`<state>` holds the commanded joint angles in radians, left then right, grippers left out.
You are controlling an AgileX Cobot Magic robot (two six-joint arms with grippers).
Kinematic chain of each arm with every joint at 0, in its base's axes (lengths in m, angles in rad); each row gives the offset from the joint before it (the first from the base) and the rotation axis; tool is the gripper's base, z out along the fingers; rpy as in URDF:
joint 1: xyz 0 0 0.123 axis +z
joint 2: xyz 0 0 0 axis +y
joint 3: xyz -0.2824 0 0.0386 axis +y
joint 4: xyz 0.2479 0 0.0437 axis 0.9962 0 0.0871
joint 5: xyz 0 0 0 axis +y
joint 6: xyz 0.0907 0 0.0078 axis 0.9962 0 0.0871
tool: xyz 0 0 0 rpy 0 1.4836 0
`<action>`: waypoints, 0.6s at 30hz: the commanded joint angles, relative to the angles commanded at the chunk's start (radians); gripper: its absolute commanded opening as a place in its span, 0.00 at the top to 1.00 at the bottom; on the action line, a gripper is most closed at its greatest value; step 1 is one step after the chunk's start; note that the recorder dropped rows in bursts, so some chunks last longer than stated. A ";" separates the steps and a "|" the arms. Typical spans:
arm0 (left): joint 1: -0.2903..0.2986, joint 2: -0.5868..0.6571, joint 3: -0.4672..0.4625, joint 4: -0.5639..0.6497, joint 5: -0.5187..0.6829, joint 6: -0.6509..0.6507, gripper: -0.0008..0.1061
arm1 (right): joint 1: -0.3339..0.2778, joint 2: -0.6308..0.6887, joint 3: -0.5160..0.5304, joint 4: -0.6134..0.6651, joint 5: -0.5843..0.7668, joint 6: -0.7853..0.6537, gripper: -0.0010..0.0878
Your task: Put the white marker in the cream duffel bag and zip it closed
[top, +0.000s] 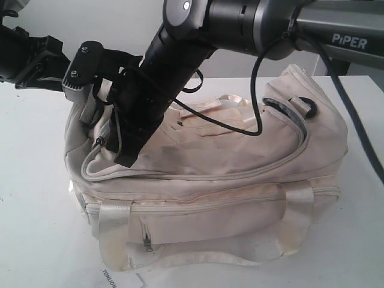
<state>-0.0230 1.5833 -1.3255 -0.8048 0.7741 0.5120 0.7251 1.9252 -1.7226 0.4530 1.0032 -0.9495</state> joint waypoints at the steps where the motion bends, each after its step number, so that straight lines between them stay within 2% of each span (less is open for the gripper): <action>1: 0.000 0.000 0.000 0.000 0.000 0.000 0.47 | 0.000 -0.004 0.000 0.002 -0.003 0.022 0.99; 7: 0.000 0.000 0.000 -0.011 -0.004 -0.023 0.47 | 0.000 -0.020 0.000 0.006 -0.035 0.212 0.99; 13: 0.000 -0.002 -0.017 -0.093 -0.041 -0.017 0.47 | 0.000 -0.022 0.000 0.008 -0.070 0.436 0.99; 18: -0.002 0.000 -0.038 -0.196 -0.047 0.095 0.47 | 0.000 -0.022 0.000 0.014 -0.085 0.555 0.99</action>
<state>-0.0248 1.5833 -1.3632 -1.0007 0.7270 0.6070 0.7251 1.9036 -1.7226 0.4666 0.9177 -0.3950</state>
